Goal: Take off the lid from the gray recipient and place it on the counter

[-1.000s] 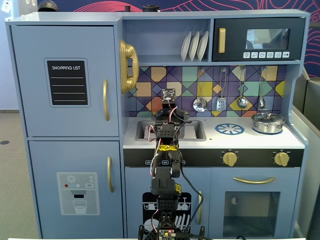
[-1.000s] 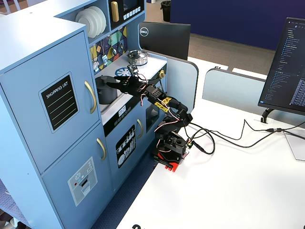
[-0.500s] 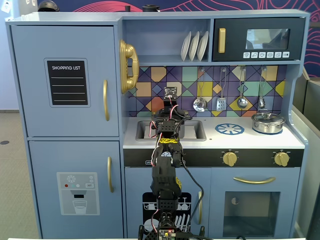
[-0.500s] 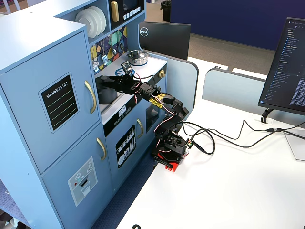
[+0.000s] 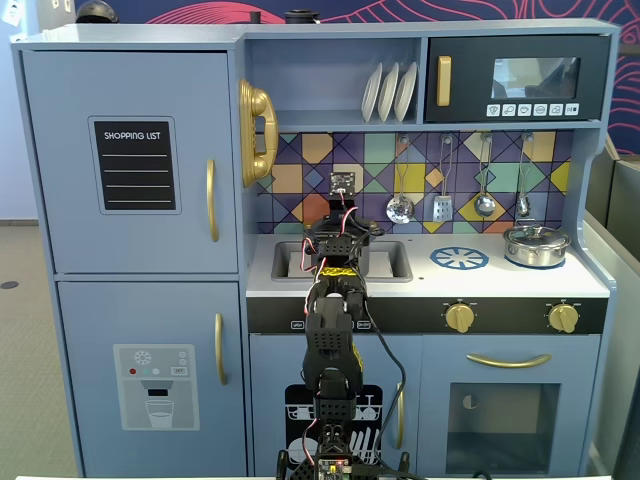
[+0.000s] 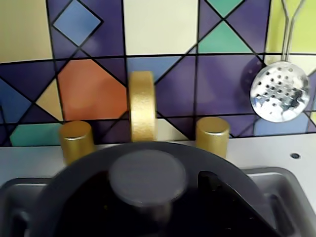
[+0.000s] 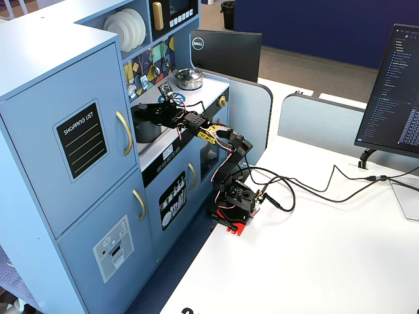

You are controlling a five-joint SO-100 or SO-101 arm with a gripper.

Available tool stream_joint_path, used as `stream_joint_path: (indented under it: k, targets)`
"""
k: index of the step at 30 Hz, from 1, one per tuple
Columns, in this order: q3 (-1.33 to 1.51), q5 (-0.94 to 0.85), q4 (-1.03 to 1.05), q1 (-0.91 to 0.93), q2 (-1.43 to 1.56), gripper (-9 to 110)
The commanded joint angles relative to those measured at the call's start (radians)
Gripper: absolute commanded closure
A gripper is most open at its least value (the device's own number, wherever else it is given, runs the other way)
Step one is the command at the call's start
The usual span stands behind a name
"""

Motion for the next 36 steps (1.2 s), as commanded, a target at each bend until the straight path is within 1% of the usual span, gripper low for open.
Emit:
stream_joint_path:
  k: [1, 3, 11, 22, 28, 36]
  targets:
    - [-0.071, 0.011, -0.026, -0.021, 0.0, 97]
    - [-0.071, 0.011, -0.026, -0.023, 0.002, 101]
    - [-0.075, 0.02, -0.049, -0.025, 0.029, 101]
    - [-0.138, 0.031, -0.028, -0.009, 0.08, 101]
    - [-0.138, 0.021, -0.026, 0.066, 0.12, 101]
    - [-0.129, 0.031, 0.009, 0.23, 0.184, 101]
